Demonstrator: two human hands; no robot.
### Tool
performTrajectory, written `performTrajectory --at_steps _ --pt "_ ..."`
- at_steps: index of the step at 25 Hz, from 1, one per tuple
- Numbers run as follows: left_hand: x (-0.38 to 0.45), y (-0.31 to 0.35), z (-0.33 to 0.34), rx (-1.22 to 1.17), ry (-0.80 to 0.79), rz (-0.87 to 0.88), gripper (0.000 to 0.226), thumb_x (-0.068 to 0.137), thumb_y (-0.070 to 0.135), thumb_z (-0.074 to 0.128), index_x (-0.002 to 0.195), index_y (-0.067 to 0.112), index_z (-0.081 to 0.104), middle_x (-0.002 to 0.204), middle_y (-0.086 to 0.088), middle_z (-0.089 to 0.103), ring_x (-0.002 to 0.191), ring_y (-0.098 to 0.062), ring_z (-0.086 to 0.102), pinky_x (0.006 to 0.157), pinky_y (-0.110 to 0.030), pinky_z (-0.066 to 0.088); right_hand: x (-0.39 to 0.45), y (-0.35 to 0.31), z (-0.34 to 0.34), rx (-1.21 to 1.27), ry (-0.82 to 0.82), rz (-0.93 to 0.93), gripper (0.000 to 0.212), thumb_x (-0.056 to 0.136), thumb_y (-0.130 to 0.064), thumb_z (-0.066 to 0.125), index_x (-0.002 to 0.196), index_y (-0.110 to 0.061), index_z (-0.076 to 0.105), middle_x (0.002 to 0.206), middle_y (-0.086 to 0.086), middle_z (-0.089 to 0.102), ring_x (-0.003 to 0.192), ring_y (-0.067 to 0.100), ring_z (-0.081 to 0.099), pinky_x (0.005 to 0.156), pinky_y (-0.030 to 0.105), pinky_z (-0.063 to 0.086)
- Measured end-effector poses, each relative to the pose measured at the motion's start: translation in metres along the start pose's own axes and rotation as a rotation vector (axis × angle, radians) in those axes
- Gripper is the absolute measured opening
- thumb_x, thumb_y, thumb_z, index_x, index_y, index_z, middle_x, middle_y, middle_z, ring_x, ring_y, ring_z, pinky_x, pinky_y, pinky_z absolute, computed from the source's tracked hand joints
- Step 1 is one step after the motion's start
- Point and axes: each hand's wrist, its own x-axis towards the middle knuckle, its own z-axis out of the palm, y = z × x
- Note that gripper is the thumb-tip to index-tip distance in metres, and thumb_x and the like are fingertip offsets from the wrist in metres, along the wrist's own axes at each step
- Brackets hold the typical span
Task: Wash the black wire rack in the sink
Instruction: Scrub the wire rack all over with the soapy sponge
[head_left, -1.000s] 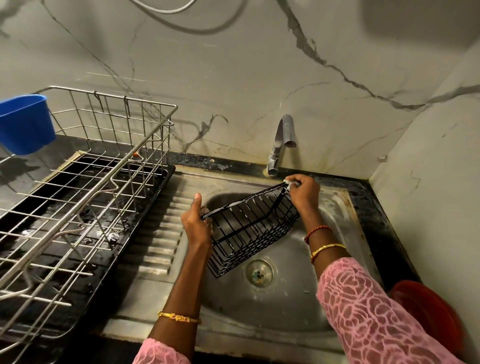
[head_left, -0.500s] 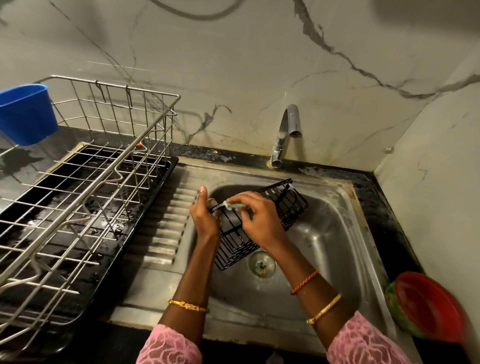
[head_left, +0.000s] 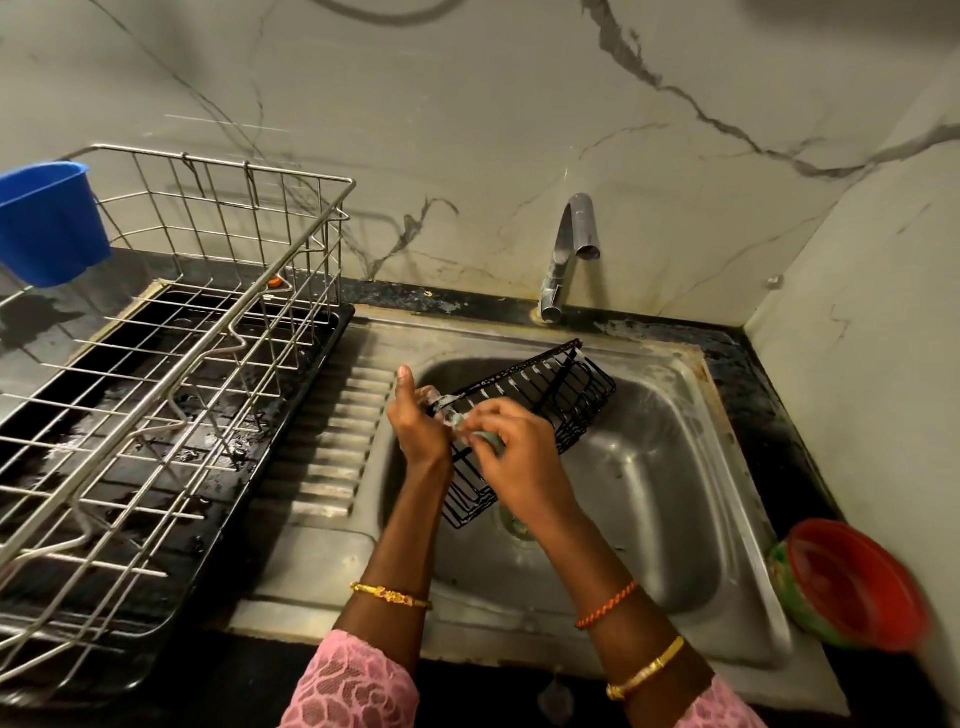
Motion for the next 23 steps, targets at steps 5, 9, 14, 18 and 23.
performTrajectory --at_steps 5,9,14,18,23 --pt "0.004 0.002 -0.004 0.127 0.046 0.022 0.055 0.077 0.064 0.043 0.081 0.009 0.049 0.069 -0.004 0.043 0.057 -0.017 0.037 0.049 -0.023 0.029 -0.040 0.014 -0.006 0.066 0.064 0.030 0.014 0.080 0.001 0.068 0.089 -0.007 0.074 0.093 -0.001 0.066 0.085 0.006 0.061 0.075 0.015 0.052" --pt "-0.010 0.001 0.005 0.199 0.033 0.095 0.045 0.099 0.040 0.039 0.062 0.019 0.054 0.060 0.001 0.050 0.059 -0.015 0.046 0.059 -0.029 0.036 0.000 0.006 -0.003 0.029 0.039 0.024 0.018 0.080 0.002 0.066 0.095 -0.005 0.071 0.095 0.005 0.071 0.085 0.009 0.064 0.078 0.011 0.050" --pt "-0.006 -0.001 0.006 0.174 0.101 0.059 0.045 0.089 0.051 0.041 0.060 0.021 0.056 0.055 0.003 0.053 0.062 -0.021 0.050 0.068 -0.036 0.039 0.001 0.008 0.005 0.034 0.061 -0.026 0.020 0.079 0.004 0.066 0.095 -0.005 0.072 0.094 0.007 0.070 0.086 0.009 0.063 0.080 0.011 0.049" --pt "0.001 -0.003 0.003 0.174 0.151 0.069 0.043 0.078 0.060 0.040 0.075 0.023 0.063 0.064 0.001 0.051 0.072 -0.025 0.047 0.069 -0.040 0.035 -0.047 0.029 0.001 0.115 0.143 0.011 0.016 0.080 -0.001 0.068 0.094 -0.007 0.074 0.096 0.005 0.068 0.090 0.004 0.061 0.079 0.008 0.047" --pt "-0.001 -0.003 0.002 0.210 0.125 0.064 0.047 0.081 0.055 0.039 0.078 0.015 0.064 0.066 0.000 0.053 0.078 -0.027 0.049 0.073 -0.042 0.037 -0.054 0.033 -0.009 0.179 0.229 0.074 0.015 0.081 -0.011 0.069 0.095 -0.008 0.073 0.097 0.000 0.063 0.089 0.008 0.063 0.075 0.016 0.053"
